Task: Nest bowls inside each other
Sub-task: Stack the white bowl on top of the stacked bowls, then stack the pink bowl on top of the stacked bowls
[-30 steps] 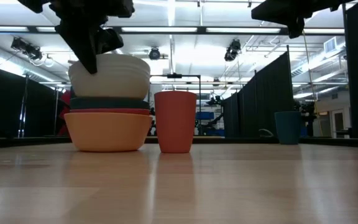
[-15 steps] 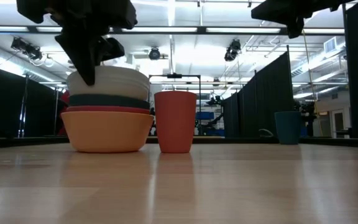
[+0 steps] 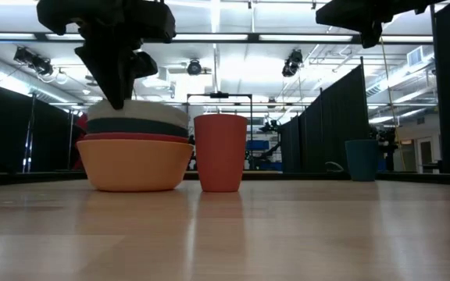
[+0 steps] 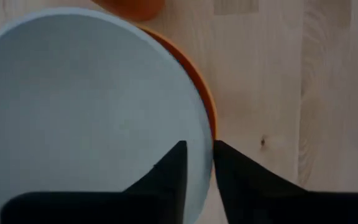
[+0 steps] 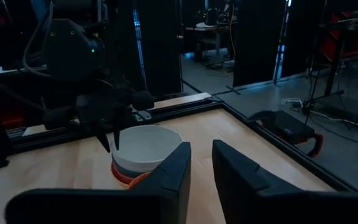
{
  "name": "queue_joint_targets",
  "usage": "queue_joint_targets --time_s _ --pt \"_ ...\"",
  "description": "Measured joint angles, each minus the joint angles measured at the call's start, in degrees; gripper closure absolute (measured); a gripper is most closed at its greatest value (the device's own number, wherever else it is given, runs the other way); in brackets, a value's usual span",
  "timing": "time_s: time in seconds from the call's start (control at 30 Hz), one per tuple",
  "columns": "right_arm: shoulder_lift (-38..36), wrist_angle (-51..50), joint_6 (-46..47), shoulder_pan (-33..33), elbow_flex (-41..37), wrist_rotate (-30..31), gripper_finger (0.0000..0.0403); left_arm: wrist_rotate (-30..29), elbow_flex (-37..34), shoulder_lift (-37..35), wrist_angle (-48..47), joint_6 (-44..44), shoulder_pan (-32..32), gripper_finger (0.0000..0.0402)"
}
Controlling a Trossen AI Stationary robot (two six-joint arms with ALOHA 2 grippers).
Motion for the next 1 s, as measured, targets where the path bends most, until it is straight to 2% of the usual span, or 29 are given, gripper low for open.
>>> queue_joint_targets --time_s 0.2,0.33,0.9,1.0 --pt "0.0 0.0 0.0 0.0 0.0 0.0 0.0318 -1.3 0.2 0.0 -0.3 -0.3 0.0 0.0261" --pt "0.0 0.0 -0.1 0.0 0.0 -0.1 0.0304 -1.7 2.9 0.0 -1.0 0.5 0.0 0.0231" --pt "-4.6 -30.0 24.0 10.0 0.1 -29.7 0.0319 -1.0 13.9 -0.8 2.3 6.0 -6.3 0.0232" --pt "-3.2 -35.4 33.6 13.6 0.1 -30.5 0.0333 -1.0 14.3 -0.9 2.8 6.2 -6.8 0.0233"
